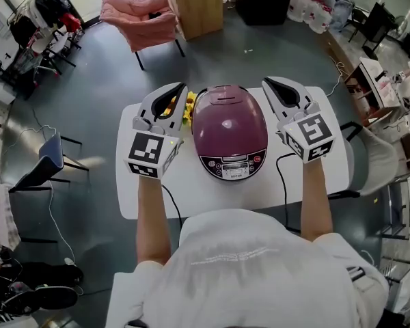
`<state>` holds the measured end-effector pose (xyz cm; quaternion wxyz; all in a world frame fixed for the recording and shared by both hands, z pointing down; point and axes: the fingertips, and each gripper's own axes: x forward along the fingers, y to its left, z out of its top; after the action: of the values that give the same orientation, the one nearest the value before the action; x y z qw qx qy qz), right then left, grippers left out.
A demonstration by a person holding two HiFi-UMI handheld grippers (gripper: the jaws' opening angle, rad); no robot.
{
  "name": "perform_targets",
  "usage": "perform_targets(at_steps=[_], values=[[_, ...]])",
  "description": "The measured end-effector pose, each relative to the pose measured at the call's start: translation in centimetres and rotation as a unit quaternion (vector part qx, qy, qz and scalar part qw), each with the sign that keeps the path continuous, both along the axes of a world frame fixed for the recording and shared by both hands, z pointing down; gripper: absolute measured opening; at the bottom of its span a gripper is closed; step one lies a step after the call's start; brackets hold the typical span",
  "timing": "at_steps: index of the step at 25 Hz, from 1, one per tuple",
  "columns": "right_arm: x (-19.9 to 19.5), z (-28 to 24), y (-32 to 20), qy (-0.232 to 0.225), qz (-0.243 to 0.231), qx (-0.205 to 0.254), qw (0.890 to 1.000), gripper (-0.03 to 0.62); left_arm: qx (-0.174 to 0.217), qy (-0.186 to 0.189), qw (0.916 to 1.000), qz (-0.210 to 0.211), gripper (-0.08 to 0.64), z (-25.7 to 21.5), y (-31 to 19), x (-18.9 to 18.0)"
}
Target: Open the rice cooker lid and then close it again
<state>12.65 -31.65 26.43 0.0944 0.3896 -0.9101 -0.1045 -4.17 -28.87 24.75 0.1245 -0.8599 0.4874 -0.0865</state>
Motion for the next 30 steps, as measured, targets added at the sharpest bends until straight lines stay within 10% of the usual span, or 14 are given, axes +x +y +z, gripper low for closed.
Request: perform_targets(at_steps=[30], values=[[-1.8, 1.3, 0.6, 0.023, -0.02, -0.013, 0.999, 0.026, -0.026, 0.004, 0.9997, 0.0, 0.015, 1.7, 0.7, -1.1]])
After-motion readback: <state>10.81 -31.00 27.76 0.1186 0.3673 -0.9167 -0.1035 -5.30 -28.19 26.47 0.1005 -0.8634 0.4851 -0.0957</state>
